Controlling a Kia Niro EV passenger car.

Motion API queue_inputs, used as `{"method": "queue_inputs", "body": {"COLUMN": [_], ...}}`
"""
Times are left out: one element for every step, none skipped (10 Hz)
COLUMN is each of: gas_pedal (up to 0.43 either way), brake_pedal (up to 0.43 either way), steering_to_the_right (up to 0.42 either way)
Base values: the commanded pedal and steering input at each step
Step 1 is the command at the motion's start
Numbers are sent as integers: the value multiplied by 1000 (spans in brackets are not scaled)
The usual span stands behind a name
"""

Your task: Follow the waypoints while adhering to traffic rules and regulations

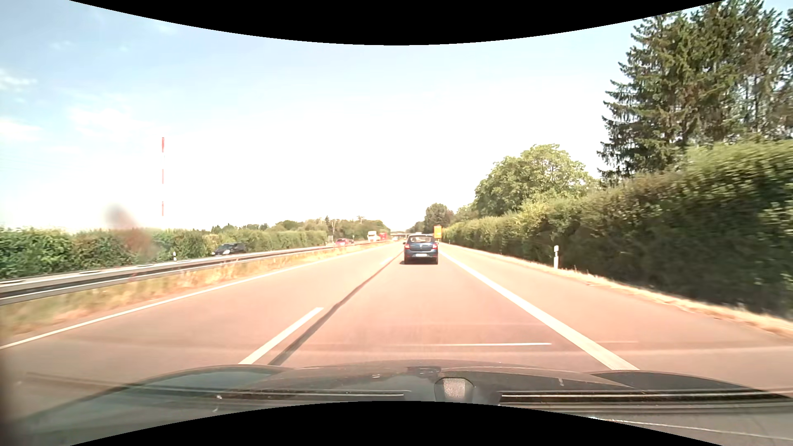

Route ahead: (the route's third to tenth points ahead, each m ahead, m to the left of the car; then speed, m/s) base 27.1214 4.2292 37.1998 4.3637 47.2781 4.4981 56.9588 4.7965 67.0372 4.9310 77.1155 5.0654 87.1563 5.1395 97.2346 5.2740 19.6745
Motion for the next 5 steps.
{"method": "queue_inputs", "body": {"gas_pedal": [177,150,110,79,79], "brake_pedal": [0,0,0,0,0], "steering_to_the_right": [-5,-5,-5,-4,-5]}}
